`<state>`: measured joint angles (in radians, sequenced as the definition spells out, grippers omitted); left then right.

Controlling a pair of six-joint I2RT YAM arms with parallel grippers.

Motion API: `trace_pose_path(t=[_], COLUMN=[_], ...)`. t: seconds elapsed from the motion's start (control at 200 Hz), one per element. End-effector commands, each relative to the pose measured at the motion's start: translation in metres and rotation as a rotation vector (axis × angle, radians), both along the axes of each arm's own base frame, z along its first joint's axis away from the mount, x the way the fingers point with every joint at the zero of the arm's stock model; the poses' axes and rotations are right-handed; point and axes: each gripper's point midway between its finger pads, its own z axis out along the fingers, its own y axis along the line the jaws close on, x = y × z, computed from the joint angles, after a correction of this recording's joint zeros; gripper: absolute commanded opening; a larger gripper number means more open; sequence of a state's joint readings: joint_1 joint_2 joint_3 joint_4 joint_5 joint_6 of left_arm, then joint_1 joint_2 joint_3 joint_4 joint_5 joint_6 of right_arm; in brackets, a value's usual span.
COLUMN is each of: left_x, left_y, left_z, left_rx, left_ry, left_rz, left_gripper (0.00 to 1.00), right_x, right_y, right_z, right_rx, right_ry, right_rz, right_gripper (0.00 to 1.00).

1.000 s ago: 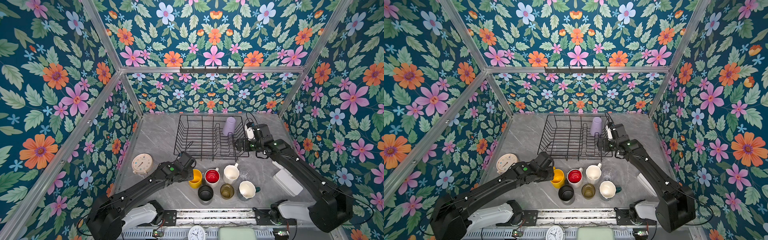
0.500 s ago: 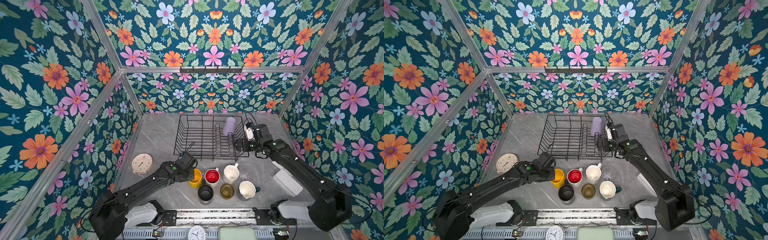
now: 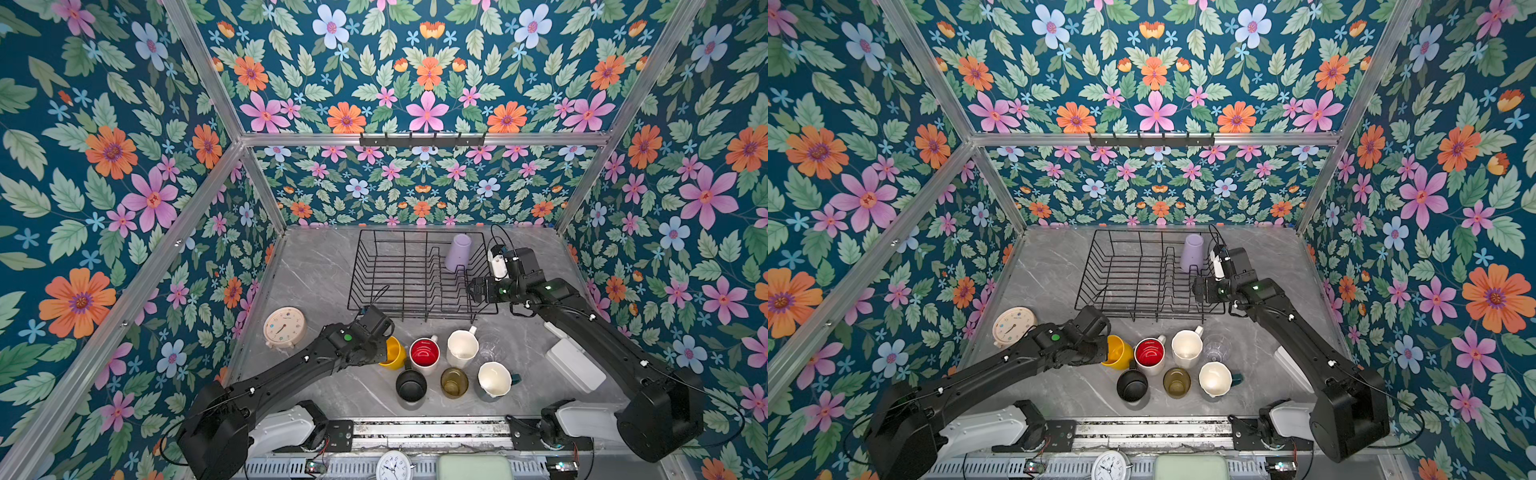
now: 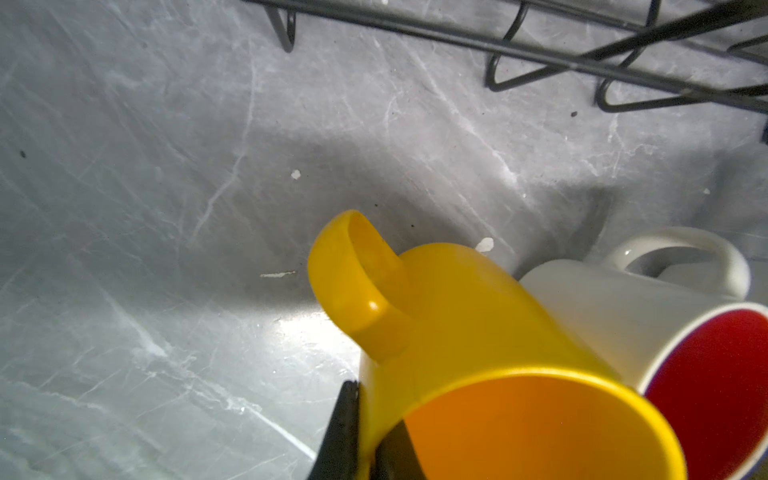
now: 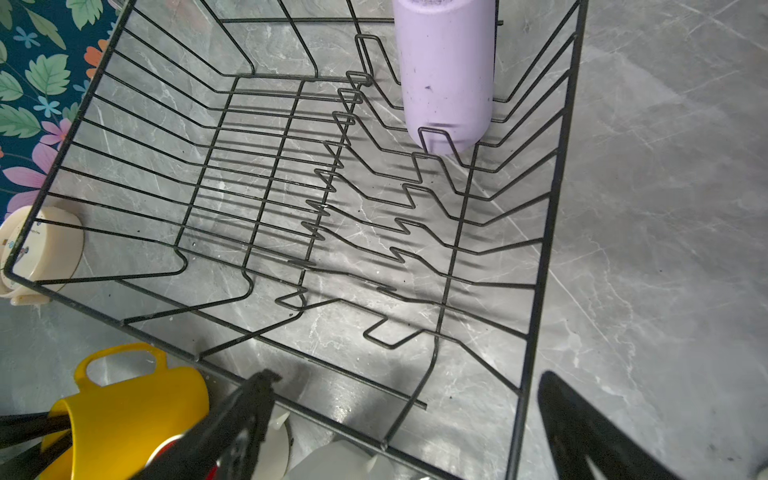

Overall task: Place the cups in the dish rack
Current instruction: 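Close the left gripper on the yellow mug's rim, then lift the yellow mug toward the right gripper above the rack while the right gripper waits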

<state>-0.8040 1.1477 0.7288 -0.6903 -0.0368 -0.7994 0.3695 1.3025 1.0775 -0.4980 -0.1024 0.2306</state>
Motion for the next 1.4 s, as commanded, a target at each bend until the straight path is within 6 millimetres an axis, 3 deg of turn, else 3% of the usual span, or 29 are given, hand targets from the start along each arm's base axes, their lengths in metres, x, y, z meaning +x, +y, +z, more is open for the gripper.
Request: trace_pose_path(t=[0.0, 0.16, 0.28, 0.44, 0.59, 0.79, 1.075, 1.395], left_x=[0.002, 0.002, 0.004, 0.013, 0.025, 0.033, 0.034, 0.037], left_y=[0.007, 0.018, 0.026, 0.033, 0.028, 0.015, -0.004, -0.039], left_z=[0.008, 0.025, 0.049, 0.100, 0.155, 0.205, 0.233, 0.245], left_rx=[0.025, 0.041, 0.022, -0.019, -0.100, -0.230, -0.320, -0.426], left_ry=[-0.027, -0.078, -0.158, -0.345, -0.555, -0.849, -1.151, -1.233], left_rz=[0.003, 0.005, 0.000, -0.028, -0.076, -0.158, -0.268, -0.406], left_gripper=[0.00, 0.00, 0.00, 0.00, 0.00, 0.00, 0.00, 0.00], right_x=[0.003, 0.003, 0.002, -0.002, -0.009, -0.028, -0.056, -0.074], right_y=[0.004, 0.007, 0.008, 0.012, 0.023, 0.046, 0.078, 0.095], right_z=[0.003, 0.010, 0.016, 0.029, 0.045, 0.073, 0.108, 0.125], right_rx=[0.014, 0.032, 0.045, 0.085, 0.157, 0.318, 0.556, 0.679], right_ry=[-0.018, -0.029, -0.041, -0.061, -0.089, -0.127, -0.132, -0.113], right_rz=[0.015, 0.019, 0.024, 0.040, 0.090, 0.209, 0.393, 0.543], right_gripper=[0.99, 0.99, 0.99, 0.99, 0.99, 0.99, 0.99, 0.99])
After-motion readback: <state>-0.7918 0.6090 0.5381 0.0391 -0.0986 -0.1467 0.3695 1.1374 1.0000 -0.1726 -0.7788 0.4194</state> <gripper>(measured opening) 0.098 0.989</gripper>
